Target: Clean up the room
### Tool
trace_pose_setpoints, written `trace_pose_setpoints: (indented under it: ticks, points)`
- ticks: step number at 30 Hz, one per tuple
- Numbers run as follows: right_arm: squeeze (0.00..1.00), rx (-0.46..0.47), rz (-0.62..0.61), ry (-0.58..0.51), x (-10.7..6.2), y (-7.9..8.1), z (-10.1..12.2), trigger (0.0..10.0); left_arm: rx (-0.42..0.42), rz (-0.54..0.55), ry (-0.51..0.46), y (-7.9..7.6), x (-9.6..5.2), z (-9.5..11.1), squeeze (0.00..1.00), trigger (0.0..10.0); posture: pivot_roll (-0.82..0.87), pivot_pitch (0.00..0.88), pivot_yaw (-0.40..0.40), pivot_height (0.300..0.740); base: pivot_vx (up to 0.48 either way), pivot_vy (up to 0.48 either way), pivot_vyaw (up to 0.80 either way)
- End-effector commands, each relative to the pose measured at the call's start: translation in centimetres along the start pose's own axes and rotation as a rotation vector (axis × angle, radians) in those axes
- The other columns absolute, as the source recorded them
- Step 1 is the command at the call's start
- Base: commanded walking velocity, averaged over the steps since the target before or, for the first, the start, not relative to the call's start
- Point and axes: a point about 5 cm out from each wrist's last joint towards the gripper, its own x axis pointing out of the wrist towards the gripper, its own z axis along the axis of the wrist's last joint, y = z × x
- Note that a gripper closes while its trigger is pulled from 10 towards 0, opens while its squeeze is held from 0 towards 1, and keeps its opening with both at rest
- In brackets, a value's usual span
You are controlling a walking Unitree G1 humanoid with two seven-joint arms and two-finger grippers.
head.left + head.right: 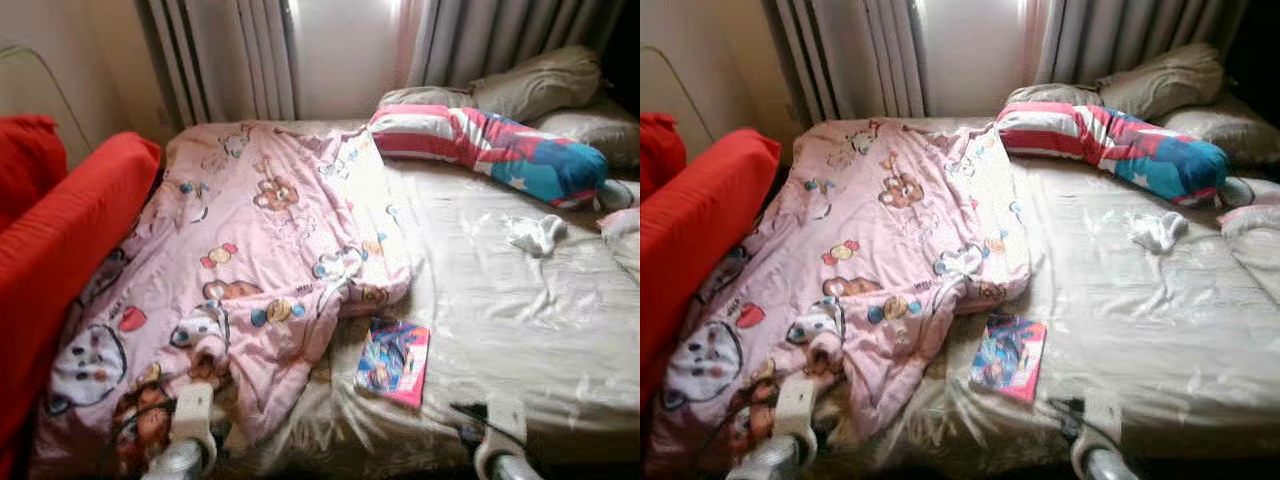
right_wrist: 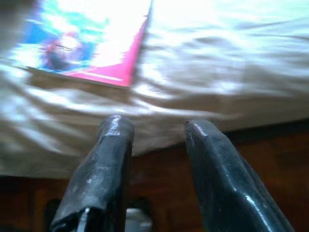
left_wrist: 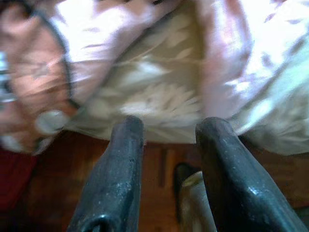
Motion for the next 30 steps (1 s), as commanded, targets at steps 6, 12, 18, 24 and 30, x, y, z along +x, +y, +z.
trace_pose_setpoints:
  ticks: [6, 12, 18, 24, 30]
  points:
    - [0.0, 0.01, -0.017, -0.022, -0.2, -0.9, -0.1, 10.0, 0.009, 0.008, -0.053, -0.2, 0.0, 0.7, 0.0, 10.0, 0.0, 0.0, 0.025, 0.69, 0.0, 0.0, 0.0]
    - [0.0, 0.009, 0.002, -0.102, -0.3, -0.7, 0.6, 10.0, -0.109, 0.026, -0.154, -0.1, -0.1, 1.2, 0.0, 10.0, -0.01, 0.0, 0.028, 0.69, 0.0, 0.0, 0.0]
    - [0.0, -0.003, -0.068, -0.336, -7.6, 28.0, 6.0, 10.0, -0.043, -0.029, -0.355, -1.4, 0.1, 6.6, 0.0, 10.0, -0.03, 0.0, 0.036, 0.69, 0.0, 0.0, 0.0]
    - [0.0, -0.07, -0.062, -0.401, -7.8, 28.2, 6.2, 10.0, 0.03, -0.037, -0.492, -3.1, -0.2, 11.3, 0.0, 10.0, -0.04, 0.0, 0.029, 0.69, 0.0, 0.0, 0.0]
    - [0.0, -0.084, -0.128, -0.417, -8.3, 28.3, 5.8, 10.0, -0.042, -0.091, -0.591, -3.2, -0.8, 11.1, 0.0, 10.0, -0.03, 0.005, 0.014, 0.69, 0.0, 0.0, 0.0]
